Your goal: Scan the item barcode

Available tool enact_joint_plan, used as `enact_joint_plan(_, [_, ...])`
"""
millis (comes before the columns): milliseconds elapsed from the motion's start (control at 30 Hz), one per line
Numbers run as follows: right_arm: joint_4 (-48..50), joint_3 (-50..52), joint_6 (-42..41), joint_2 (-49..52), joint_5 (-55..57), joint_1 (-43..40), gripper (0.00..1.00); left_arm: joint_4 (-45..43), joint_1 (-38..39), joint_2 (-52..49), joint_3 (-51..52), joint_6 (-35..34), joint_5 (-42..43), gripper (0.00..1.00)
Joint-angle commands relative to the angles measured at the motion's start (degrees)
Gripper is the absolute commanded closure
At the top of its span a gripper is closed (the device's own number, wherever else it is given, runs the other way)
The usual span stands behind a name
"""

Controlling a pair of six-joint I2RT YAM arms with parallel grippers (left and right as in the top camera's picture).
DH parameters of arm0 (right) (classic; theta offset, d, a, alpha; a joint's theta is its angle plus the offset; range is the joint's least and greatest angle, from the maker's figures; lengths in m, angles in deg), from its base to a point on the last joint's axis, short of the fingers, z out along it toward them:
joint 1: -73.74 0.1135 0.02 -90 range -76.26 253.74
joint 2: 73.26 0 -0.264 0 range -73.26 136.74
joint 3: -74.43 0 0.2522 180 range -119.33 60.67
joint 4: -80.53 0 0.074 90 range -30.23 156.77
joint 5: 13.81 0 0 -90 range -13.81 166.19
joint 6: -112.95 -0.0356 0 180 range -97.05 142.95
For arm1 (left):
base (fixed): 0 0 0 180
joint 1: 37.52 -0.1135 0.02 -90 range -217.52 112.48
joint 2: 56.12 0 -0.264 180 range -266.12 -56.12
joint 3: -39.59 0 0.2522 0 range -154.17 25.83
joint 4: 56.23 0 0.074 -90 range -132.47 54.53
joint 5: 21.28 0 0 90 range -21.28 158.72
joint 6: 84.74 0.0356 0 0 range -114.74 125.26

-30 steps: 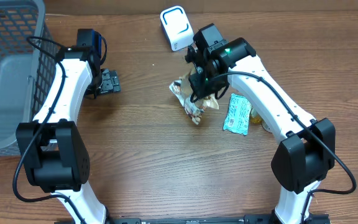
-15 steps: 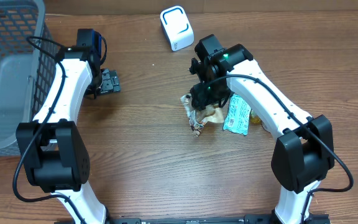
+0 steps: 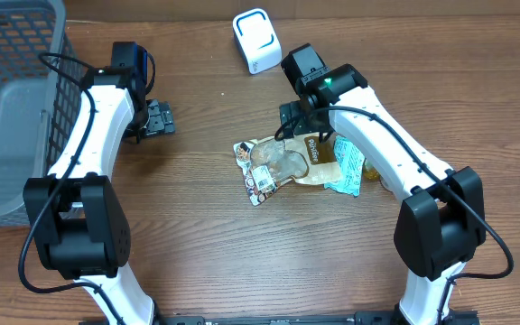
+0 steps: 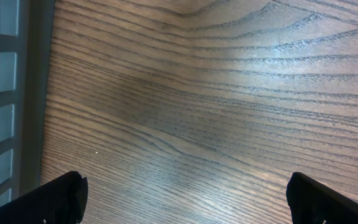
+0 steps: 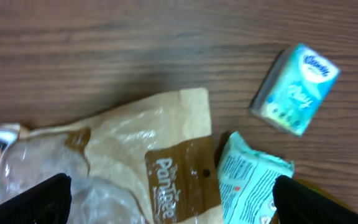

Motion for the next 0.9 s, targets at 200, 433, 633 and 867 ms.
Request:
enact_joint_plan(200, [2.54,0.09,-4.17,0.17,3.56,-0.42,0.0,-0.07,-0.07,0.22,-0.96,0.68,-0.59,0.01])
enact_joint_plan(433, [5.97,0.09,-4.17,0.17,3.3,-0.42,0.0,-0.07,-0.07,0.22,-0.96,0.68,-0.59,0.01])
enact_joint_plan(633, [6.19,0.09,-4.17,0.17,3.15,-0.42,0.0,-0.07,-0.07,0.22,-0.96,0.68,-0.59,0.01])
enact_joint_plan(867, [6.21,0.09,-4.17,0.17,3.15,-0.42,0.0,-0.07,-0.07,0.22,-0.96,0.68,-0.59,0.0])
